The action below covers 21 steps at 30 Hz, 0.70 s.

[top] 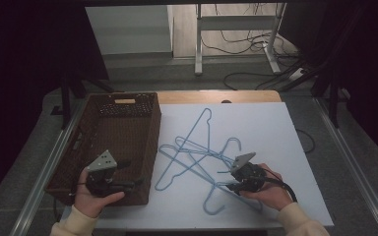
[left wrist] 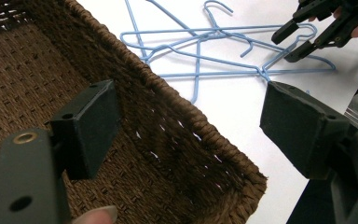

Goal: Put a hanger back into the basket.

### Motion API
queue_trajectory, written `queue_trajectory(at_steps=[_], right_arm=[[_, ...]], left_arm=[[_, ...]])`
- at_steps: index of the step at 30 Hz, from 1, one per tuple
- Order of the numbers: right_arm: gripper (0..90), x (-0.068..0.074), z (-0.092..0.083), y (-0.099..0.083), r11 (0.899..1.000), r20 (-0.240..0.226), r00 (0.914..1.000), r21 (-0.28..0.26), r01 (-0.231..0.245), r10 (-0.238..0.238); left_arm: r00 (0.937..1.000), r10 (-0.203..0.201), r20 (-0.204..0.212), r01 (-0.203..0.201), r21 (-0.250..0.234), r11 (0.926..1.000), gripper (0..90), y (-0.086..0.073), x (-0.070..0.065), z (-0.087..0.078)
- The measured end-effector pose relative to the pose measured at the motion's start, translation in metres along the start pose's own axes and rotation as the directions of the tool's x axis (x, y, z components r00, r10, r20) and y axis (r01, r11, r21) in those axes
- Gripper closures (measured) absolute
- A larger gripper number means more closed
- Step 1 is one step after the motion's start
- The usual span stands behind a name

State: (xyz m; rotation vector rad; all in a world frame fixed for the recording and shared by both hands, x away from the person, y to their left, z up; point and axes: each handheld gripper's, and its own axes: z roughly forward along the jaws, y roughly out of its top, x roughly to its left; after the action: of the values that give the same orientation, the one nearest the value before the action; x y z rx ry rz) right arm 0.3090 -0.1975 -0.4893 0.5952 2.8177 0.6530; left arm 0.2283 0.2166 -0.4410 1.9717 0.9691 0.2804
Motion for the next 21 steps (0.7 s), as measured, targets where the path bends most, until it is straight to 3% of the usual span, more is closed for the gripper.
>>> queue_trajectory(at_steps=[9,15,21], right_arm=[[62.7,-0.003,0.016,0.009,0.995,-0.009,0.9971,0.073,0.075,-0.075],[75.4,-0.006,0.018,0.014,0.987,-0.076,0.989,0.09,0.133,-0.126],[82.2,-0.012,0.019,0.013,0.987,-0.132,0.983,0.079,0.139,-0.128]], left_arm=[[1.0,0.001,0.001,-0.001,0.002,1.0,19.8,0.0,0.0,0.001],[1.0,0.003,0.001,-0.003,0.004,1.0,19.8,-0.001,0.0,0.001],[1.0,0.006,-0.001,-0.006,0.002,1.0,19.9,0.0,-0.001,0.001]])
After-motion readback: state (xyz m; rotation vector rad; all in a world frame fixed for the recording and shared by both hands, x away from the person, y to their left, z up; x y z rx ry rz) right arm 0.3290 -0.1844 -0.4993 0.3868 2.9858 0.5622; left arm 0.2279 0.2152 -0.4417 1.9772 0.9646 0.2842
